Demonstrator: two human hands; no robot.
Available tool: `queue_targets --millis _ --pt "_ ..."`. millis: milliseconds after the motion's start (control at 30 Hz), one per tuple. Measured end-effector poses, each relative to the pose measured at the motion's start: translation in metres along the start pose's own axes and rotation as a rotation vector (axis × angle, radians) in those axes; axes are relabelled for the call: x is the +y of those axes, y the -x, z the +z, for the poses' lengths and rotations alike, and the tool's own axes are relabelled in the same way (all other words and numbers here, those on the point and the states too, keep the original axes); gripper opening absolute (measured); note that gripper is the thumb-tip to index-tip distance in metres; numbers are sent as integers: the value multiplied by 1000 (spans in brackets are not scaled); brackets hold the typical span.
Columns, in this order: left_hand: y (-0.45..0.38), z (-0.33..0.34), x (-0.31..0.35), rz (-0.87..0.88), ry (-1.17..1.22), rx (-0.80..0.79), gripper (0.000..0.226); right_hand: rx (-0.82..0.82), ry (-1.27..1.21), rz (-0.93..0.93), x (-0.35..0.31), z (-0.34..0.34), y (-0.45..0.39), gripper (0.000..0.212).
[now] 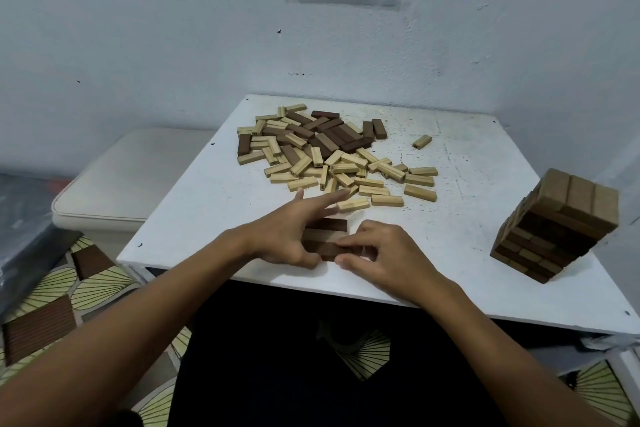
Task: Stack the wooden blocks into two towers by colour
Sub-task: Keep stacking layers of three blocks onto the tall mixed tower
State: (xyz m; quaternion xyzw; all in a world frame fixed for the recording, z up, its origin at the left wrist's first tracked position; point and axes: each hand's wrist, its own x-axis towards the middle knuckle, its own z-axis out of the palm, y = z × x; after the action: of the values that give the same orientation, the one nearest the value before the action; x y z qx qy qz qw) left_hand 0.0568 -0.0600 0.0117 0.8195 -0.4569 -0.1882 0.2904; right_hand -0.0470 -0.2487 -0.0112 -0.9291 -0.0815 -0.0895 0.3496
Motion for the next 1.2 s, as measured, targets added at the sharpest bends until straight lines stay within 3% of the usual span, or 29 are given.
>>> queue_targets --millis 100,233,400,467,667,800,1000,1133,1200 --pt "6 5 -1 5 174 257 77 188 -245 106 -5 2 -3 22" --pt "9 24 8 -153 581 638 36 282 -680 326 -19 9 -13 59" --pt "5 42 26 -214 976 794 46 327 -933 359 -41 26 -20 75" --pt "3 48 34 -211 1036 835 46 342 -965 363 -47 31 -22 77" --pt "-1 54 42 -225 1094 897 59 398 -991 370 -53 40 -24 55" --pt "-1 54 40 -224 1141 916 52 423 -1006 364 -53 43 -25 57" --pt "-2 54 39 -221 1152 903 48 431 -1004 355 -50 45 -25 78" --pt "-1 54 38 -211 1121 890 45 421 -1006 375 -48 43 -24 79" --pt "2 52 35 -213 1070 878 46 428 -970 385 -45 38 -24 67"
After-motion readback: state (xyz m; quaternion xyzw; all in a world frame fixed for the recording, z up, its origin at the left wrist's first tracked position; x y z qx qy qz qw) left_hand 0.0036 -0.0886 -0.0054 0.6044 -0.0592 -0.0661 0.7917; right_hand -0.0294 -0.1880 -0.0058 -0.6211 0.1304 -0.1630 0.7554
